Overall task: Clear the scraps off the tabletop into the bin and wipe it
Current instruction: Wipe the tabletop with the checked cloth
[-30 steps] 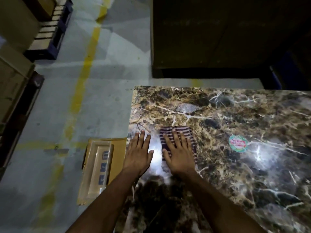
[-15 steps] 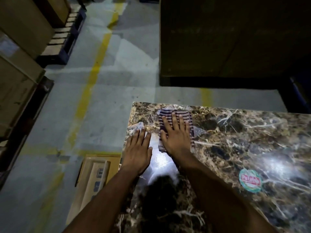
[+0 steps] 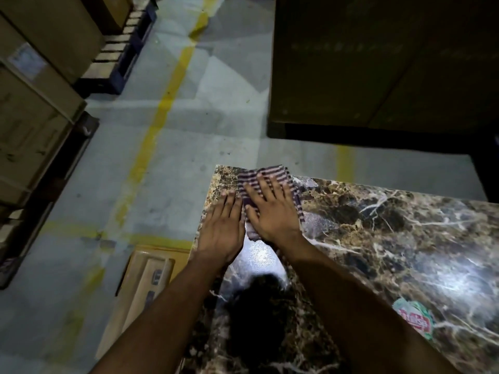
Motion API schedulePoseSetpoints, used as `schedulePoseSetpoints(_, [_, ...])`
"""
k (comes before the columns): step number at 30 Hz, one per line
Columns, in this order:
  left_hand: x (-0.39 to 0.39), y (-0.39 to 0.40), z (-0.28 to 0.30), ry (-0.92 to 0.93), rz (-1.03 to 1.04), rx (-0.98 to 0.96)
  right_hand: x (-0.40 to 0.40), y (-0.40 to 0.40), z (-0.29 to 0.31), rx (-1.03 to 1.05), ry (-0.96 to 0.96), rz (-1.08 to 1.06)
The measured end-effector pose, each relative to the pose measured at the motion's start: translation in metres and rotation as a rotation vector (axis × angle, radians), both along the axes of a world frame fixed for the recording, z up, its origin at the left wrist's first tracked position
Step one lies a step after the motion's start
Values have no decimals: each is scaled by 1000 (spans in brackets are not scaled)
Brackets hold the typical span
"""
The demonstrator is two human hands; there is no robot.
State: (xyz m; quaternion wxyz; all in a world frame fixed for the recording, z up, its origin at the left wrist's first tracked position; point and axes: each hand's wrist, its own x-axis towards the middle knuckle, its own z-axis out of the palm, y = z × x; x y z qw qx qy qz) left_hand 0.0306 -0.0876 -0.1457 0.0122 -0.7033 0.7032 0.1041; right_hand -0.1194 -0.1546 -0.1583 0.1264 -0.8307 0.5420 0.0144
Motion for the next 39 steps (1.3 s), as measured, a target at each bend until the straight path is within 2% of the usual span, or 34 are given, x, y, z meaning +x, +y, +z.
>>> schedulePoseSetpoints(3, [-1,15,2,13,-2,-3,-26,8,-2,6,3,-61])
schedulePoseSetpoints(6, [1,28,3,-4,-21,19,-17,-9,2,11,0,-172])
schedulePoseSetpoints(9, [2,43,3,-24,-36,63,0,11,4,10,-14,-69])
schedulePoseSetpoints(11, [0,56,5,-26,-47,84,-17,39,2,24,18,-22])
schedulePoseSetpoints(15, [-9,77,7,-5,-100,130,-70,36,6,30,75,-170])
schedulePoseSetpoints(18, [-10,97,4,1,-151,151,-62,28,11,22,59,-246])
schedulePoseSetpoints(21, [-9,117,5,4,-154,157,-39,73,10,41,57,-110])
schedulePoseSetpoints(23, [-8,129,6,-7,-165,145,-51,112,4,23,51,-45])
schedulePoseSetpoints(26, [-7,146,8,8,-202,139,-81,139,0,10,40,-104])
schedulePoseSetpoints(29, [-8,169,7,40,-199,121,-66,155,4,50,39,-231])
schedulePoseSetpoints(32, [-11,190,9,76,-202,143,-47,207,7,29,12,-139])
schedulePoseSetpoints(34, [-12,205,9,57,-206,146,-61,243,5,34,31,-94])
schedulePoseSetpoints(39, [-10,241,10,58,-227,141,-68,245,3,18,36,-242])
